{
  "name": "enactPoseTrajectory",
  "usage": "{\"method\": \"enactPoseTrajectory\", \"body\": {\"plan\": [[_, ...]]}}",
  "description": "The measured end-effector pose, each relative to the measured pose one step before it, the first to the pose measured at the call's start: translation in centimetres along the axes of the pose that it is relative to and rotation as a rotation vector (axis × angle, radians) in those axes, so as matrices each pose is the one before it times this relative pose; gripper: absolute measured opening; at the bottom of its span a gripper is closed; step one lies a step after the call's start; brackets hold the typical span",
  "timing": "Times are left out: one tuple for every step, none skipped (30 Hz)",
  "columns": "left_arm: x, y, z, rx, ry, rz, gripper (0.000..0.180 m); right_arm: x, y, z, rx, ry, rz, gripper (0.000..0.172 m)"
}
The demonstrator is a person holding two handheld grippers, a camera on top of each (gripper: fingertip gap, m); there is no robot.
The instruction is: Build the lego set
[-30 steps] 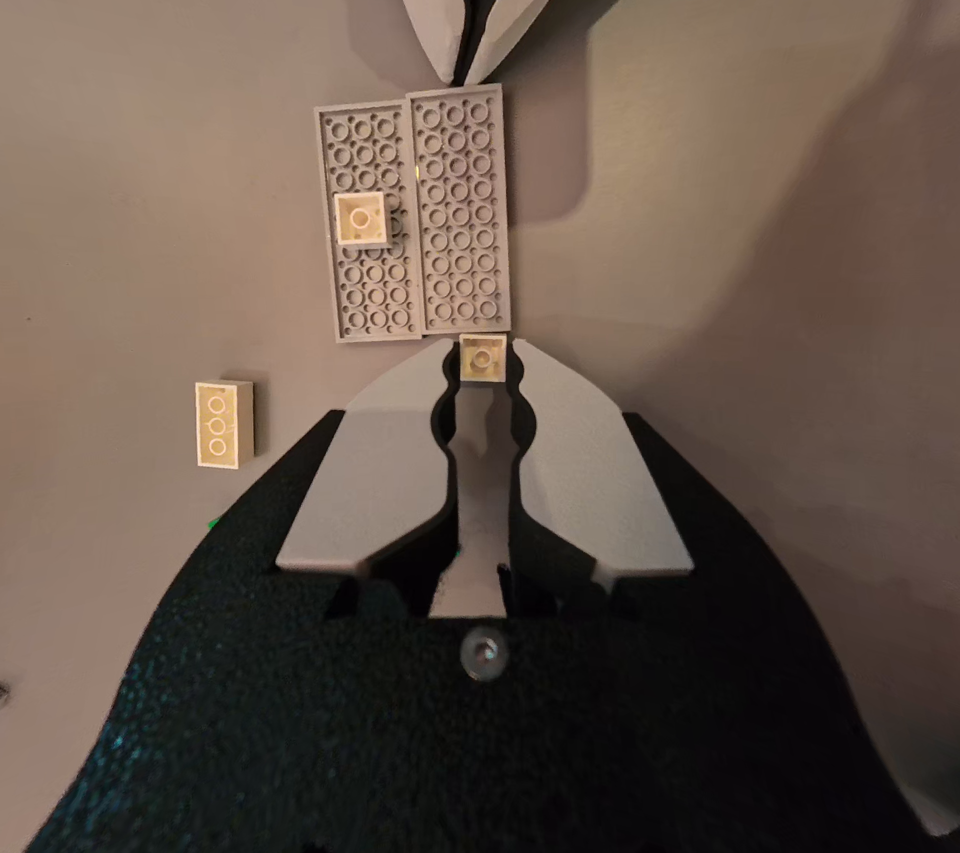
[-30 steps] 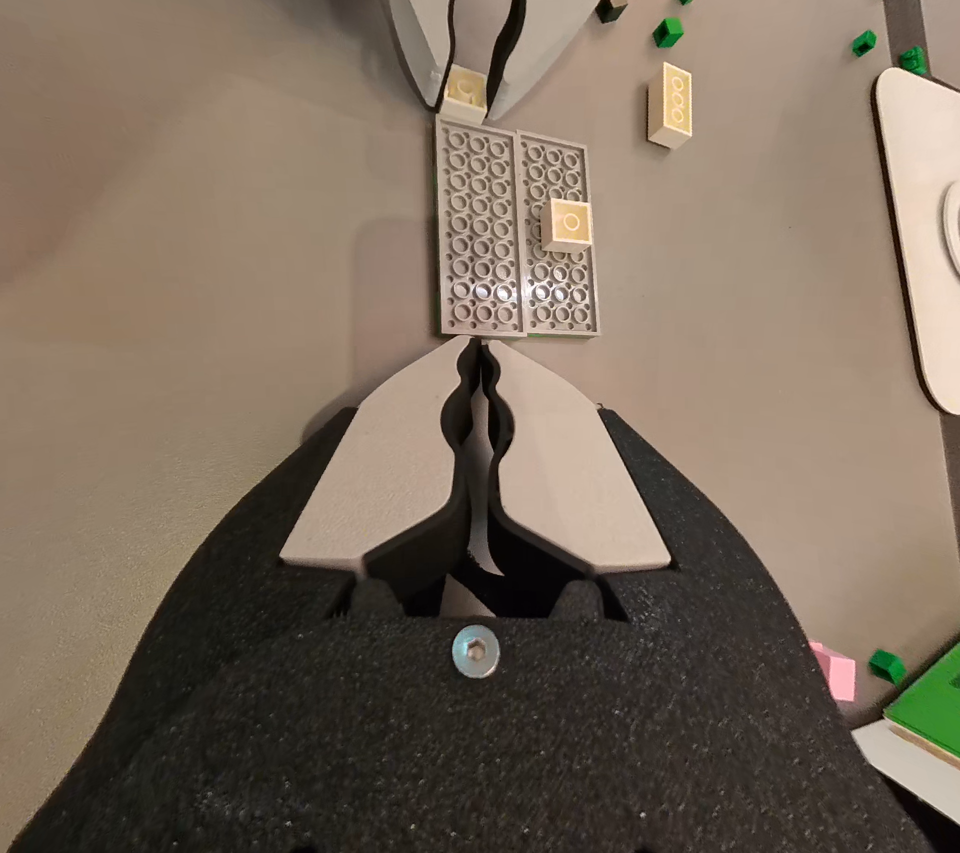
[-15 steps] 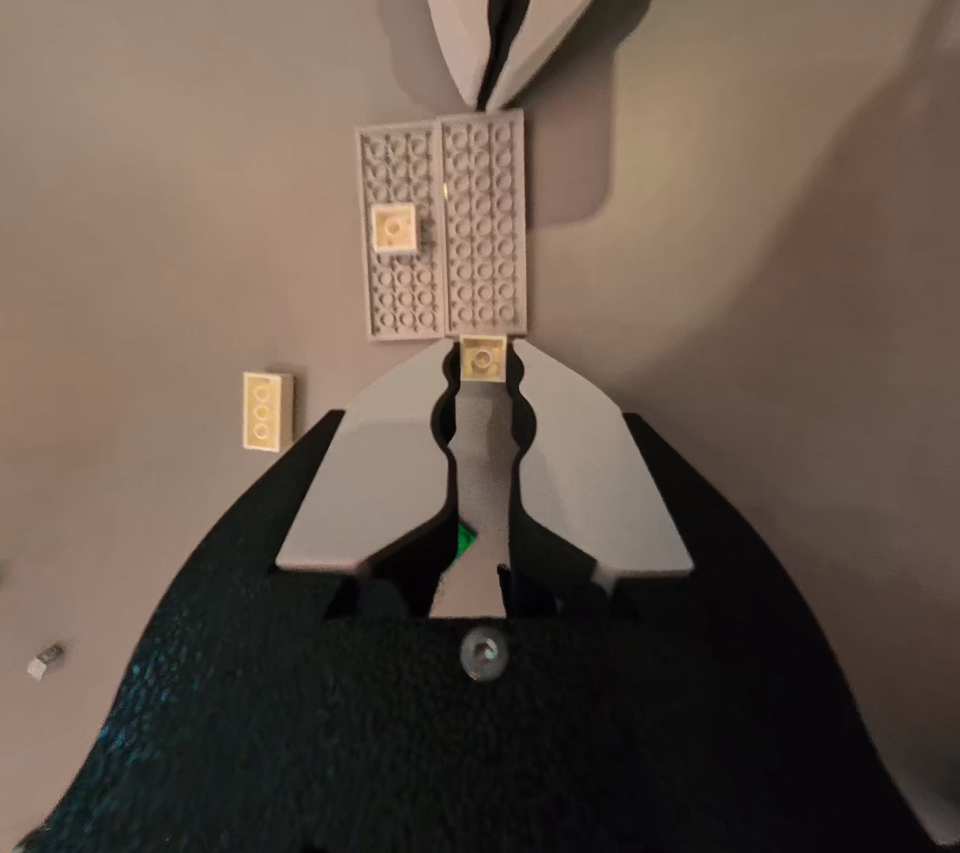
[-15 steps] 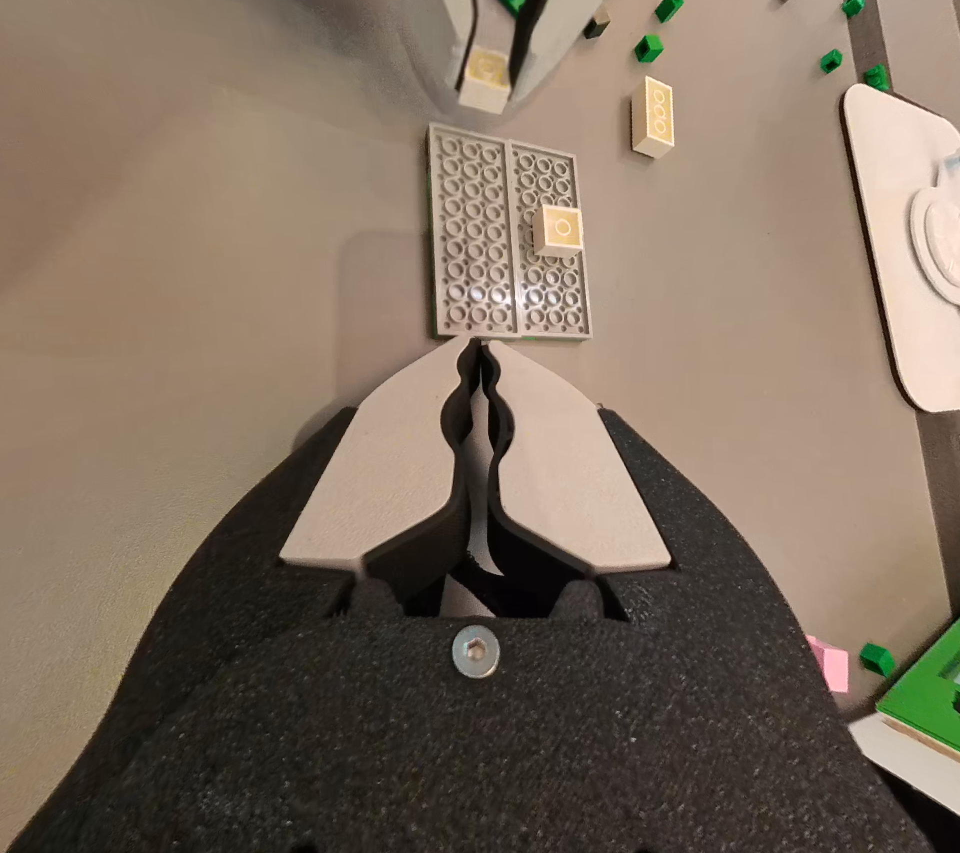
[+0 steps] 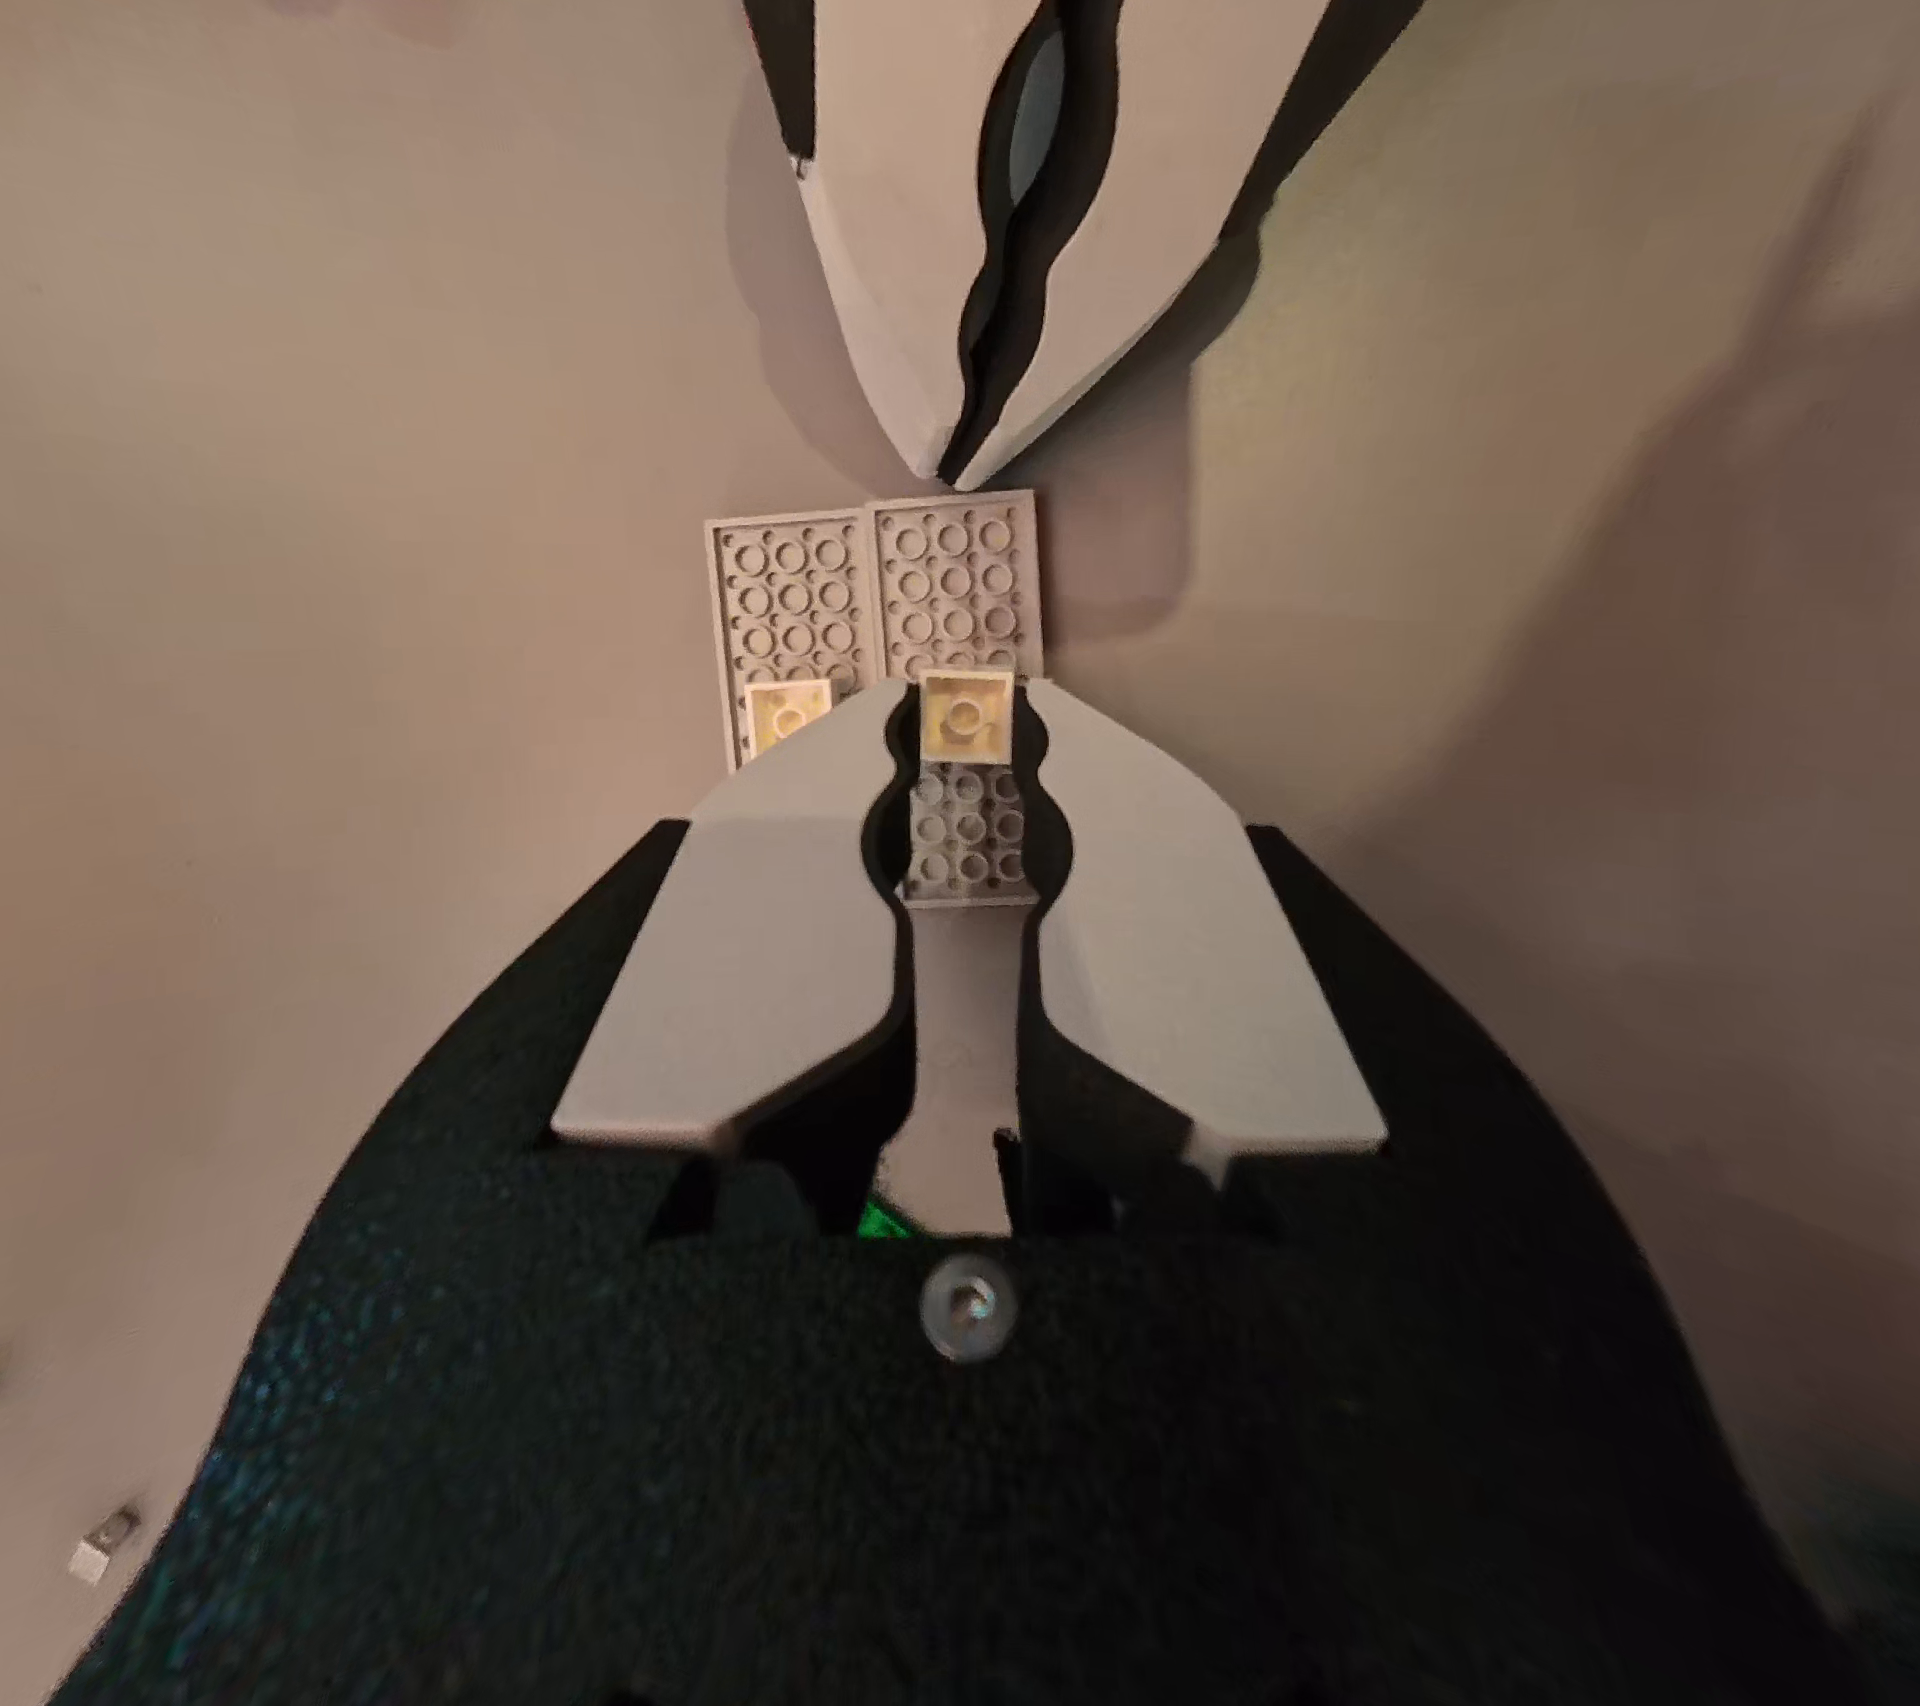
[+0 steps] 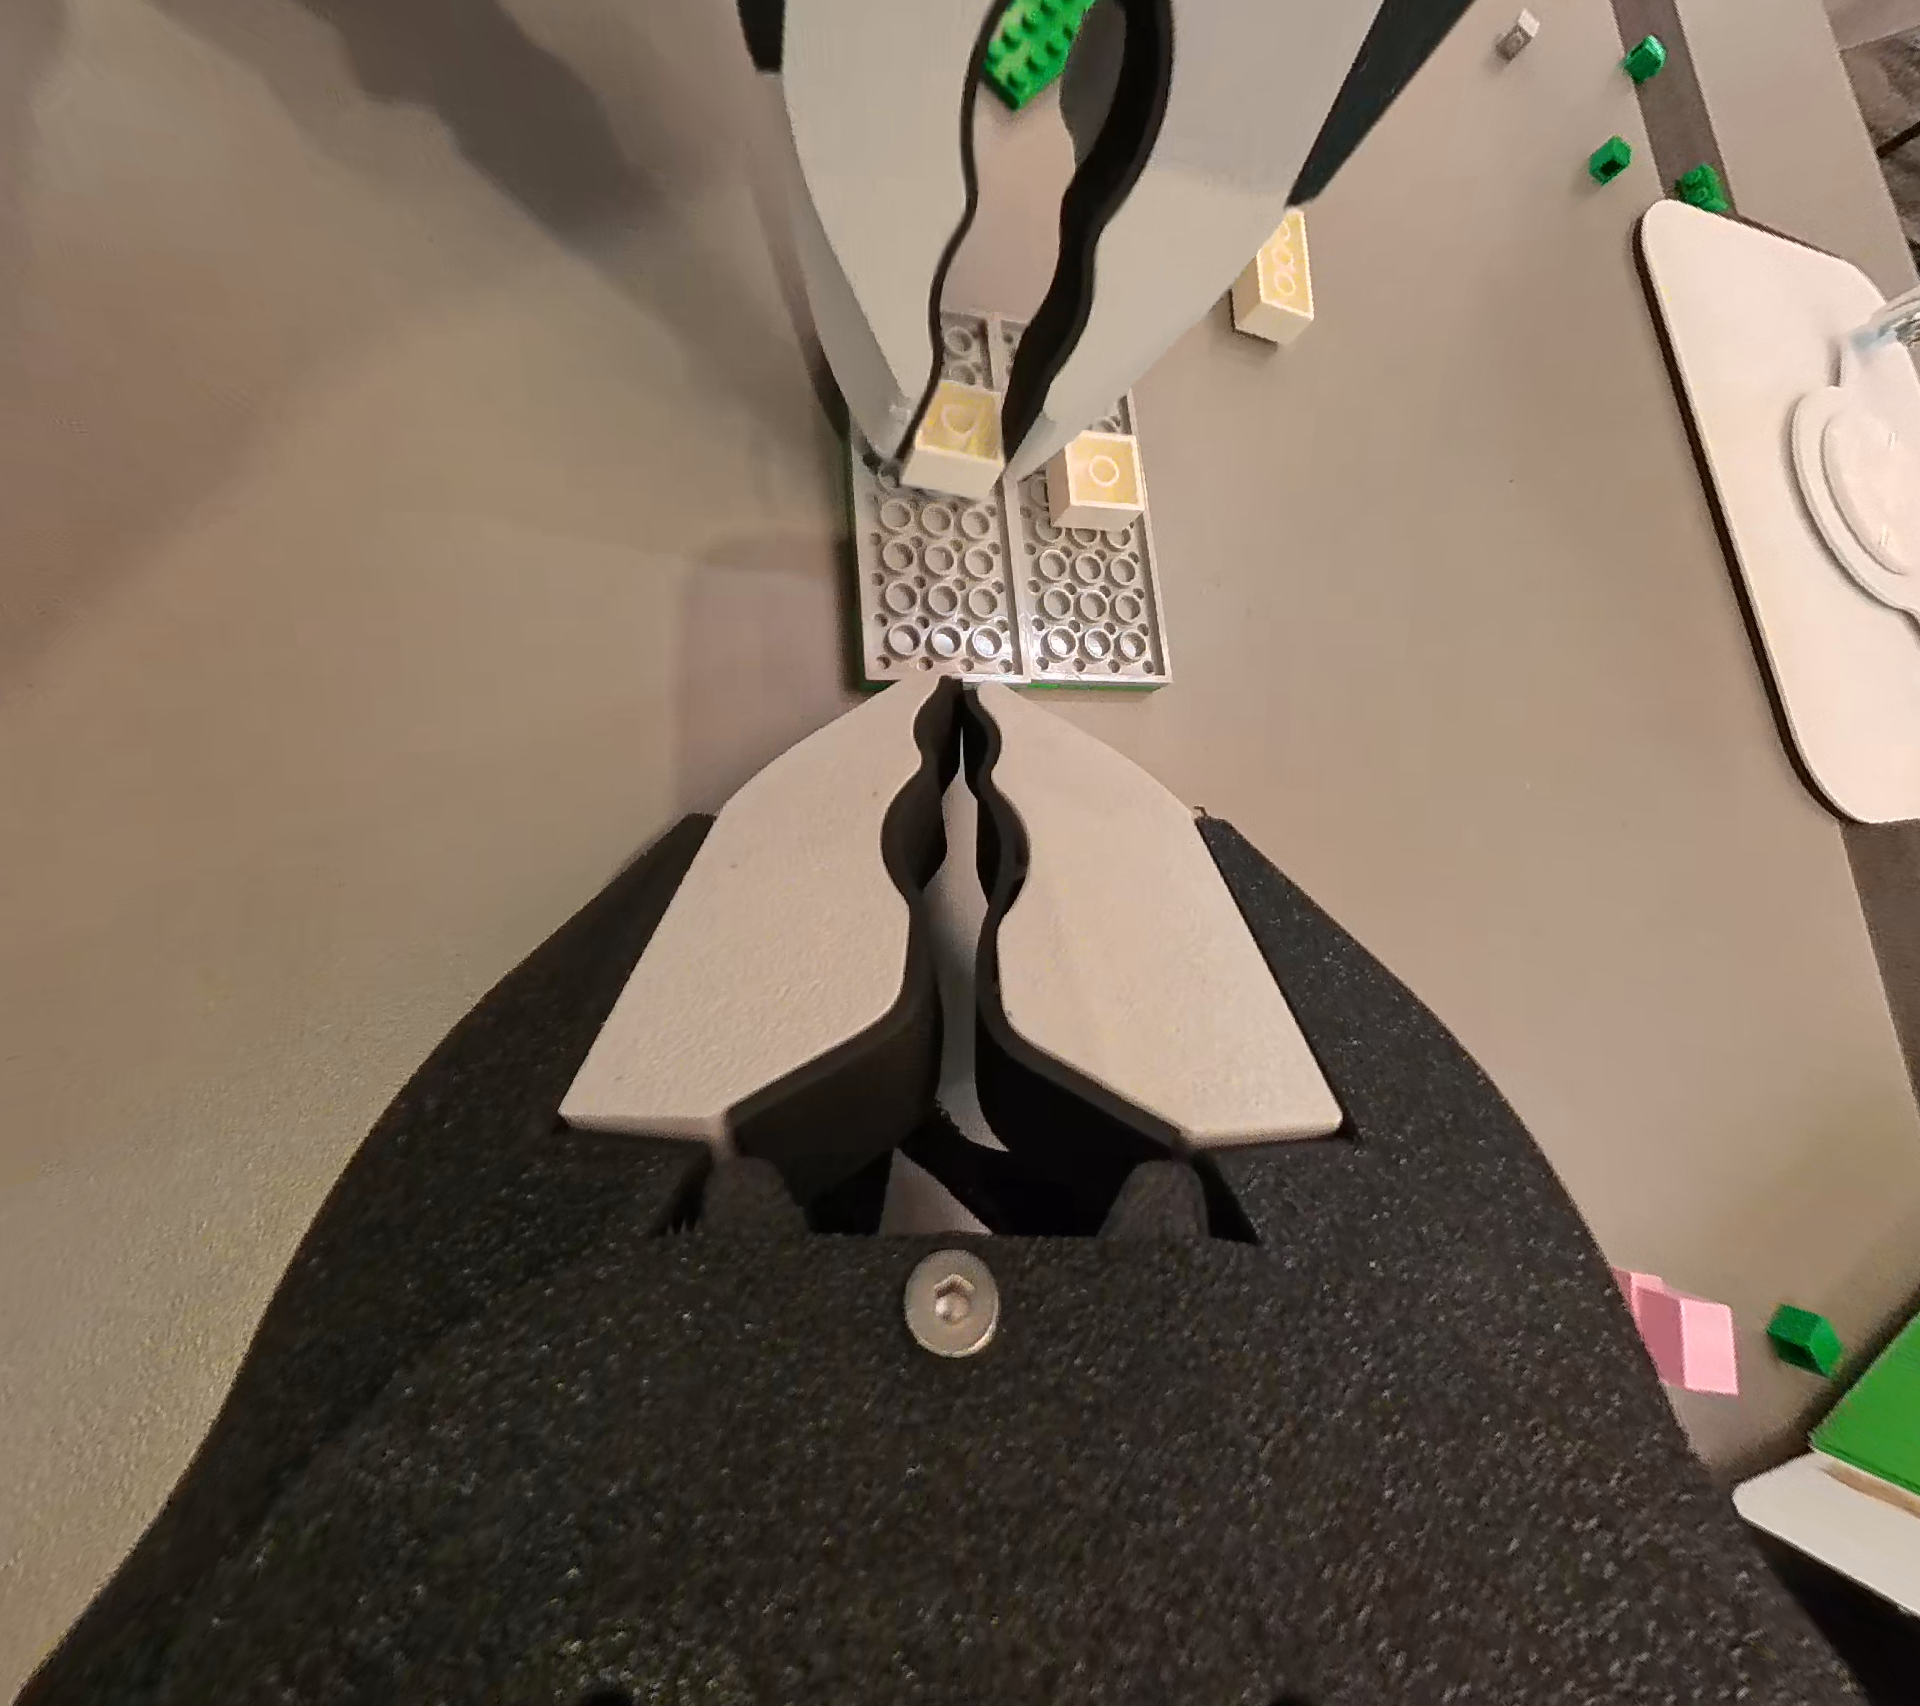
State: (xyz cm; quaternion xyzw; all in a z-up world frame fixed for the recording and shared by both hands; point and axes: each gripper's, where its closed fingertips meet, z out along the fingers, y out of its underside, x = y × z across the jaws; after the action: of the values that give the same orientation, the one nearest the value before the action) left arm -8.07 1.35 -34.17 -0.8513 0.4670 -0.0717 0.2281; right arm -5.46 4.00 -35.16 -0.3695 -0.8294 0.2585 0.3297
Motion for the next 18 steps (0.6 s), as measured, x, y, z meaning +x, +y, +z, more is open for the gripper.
{"method": "enactPoseTrajectory", "body": {"plan": [[-0.061,0.047,0.144,-0.0121,-0.0004,0.0002,0.016,0.002,0.012,-0.009,0.0003,-0.0004,0.0004,0.000],[-0.074,0.067,0.170,-0.0128,0.0012,-0.0029,0.016,0.007,0.020,0.015,-0.0004,-0.0003,-0.0008,0.000],[-0.059,0.097,0.196,-0.0135,0.0021,-0.0037,0.016,-0.026,-0.007,-0.011,-0.0002,0.0002,-0.0008,0.000],[-0.073,0.136,0.218,-0.0145,0.0006,-0.0036,0.016,-0.018,0.004,0.024,-0.0002,0.0006,-0.0012,0.000],[0.016,-0.021,0.126,-0.0024,0.0058,-0.0075,0.016,-0.005,-0.006,-0.014,-0.0006,0.0004,-0.0010,0.000],[0.111,-0.093,0.029,0.0035,0.0104,-0.0059,0.016,0.001,0.002,-0.007,-0.0003,0.0005,-0.0010,0.000],[0.002,0.008,0.009,-0.0007,0.0007,-0.0050,0.016,0.011,-0.008,0.008,-0.0002,0.0004,-0.0013,0.000],[-0.025,-0.002,-0.032,-0.0013,-0.0010,-0.0028,0.016,-0.022,-0.001,-0.017,0.0001,0.0003,-0.0007,0.000],[0.029,0.065,0.062,-0.0057,0.0012,-0.0013,0.016,-0.019,-0.004,0.005,0.0003,0.0001,-0.0007,0.000],[0.036,0.147,0.046,-0.0114,-0.0022,-0.0012,0.017,-0.042,0.014,-0.015,0.0007,-0.0002,-0.0013,0.000],[-0.083,0.107,0.105,-0.0092,-0.0043,-0.0009,0.019,0.034,0.022,-0.019,0.0021,-0.0003,-0.0010,0.000],[0.019,-0.113,0.047,0.0060,0.0011,-0.0025,0.020,0.001,0.018,-0.023,0.0023,-0.0010,0.0005,0.000],[0.024,-0.106,-0.009,0.0058,0.0035,-0.0018,0.021,0.011,0.012,-0.049,0.0004,-0.0023,0.0015,0.000],[0.047,-0.117,-0.037,0.0080,0.0027,0.0003,0.023,-0.003,0.006,-0.011,-0.0013,-0.0023,0.0008,0.000],[-0.019,-0.139,-0.036,0.0090,-0.0011,0.0013,0.024,-0.022,0.079,-0.024,-0.0010,-0.0003,0.0001,0.000],[0.003,-0.081,-0.058,0.0041,0.0000,0.0011,0.026,0.007,0.079,-0.023,-0.0009,0.0010,-0.0014,0.000],[-0.052,0.027,-0.135,-0.0007,-0.0054,-0.0017,0.027,0.074,0.066,-0.047,-0.0017,0.0021,0.0002,0.000],[0.014,0.190,-0.281,-0.0083,-0.0084,-0.0027,0.029,0.115,0.098,-0.050,-0.0017,0.0025,0.0025,0.000]]}}
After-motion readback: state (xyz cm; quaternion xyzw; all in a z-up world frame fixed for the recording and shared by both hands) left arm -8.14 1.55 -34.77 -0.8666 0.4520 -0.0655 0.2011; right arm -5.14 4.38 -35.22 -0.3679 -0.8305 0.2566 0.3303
